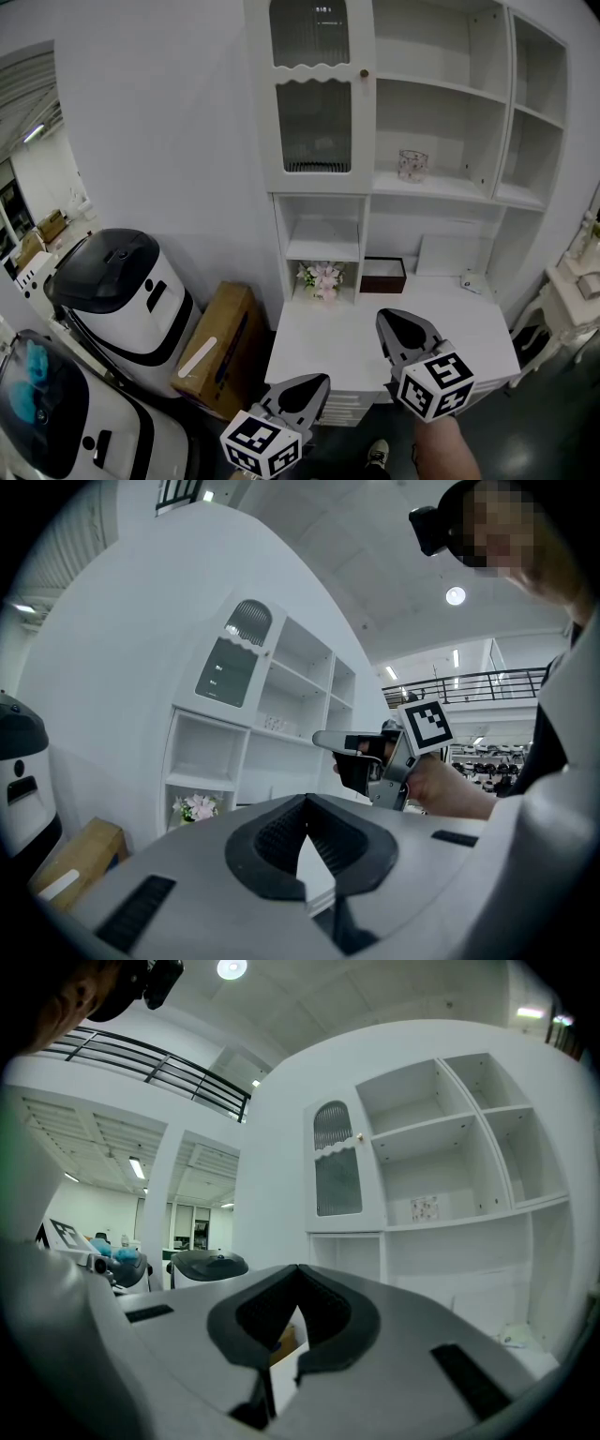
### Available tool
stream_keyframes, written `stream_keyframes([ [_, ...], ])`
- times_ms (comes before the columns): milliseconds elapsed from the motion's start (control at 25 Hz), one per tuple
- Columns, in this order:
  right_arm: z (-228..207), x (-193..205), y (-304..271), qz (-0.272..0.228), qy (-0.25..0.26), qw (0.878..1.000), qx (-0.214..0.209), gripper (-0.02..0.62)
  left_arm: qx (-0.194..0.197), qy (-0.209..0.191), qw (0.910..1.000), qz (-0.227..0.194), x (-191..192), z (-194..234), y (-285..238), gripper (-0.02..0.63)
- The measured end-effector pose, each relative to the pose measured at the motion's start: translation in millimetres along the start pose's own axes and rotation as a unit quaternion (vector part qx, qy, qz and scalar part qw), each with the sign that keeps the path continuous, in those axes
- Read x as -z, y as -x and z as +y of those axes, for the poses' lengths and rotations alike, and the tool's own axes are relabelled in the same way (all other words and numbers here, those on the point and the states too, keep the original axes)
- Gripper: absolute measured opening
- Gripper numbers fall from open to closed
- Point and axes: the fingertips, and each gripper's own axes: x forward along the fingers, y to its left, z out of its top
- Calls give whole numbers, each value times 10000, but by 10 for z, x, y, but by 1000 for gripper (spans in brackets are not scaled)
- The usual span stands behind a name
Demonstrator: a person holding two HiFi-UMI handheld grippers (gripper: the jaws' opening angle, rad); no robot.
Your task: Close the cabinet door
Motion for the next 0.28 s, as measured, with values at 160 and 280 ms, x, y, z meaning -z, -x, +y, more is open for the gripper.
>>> stream_keyframes([
  [160,-6,-1,7,9,-5,10000,-15,5,11,5,10000,7,1,-25,-16,3],
  [280,-12,-4,19,5,-1,10000,-18,5,26,6,10000,11,13,-45,-28,3],
])
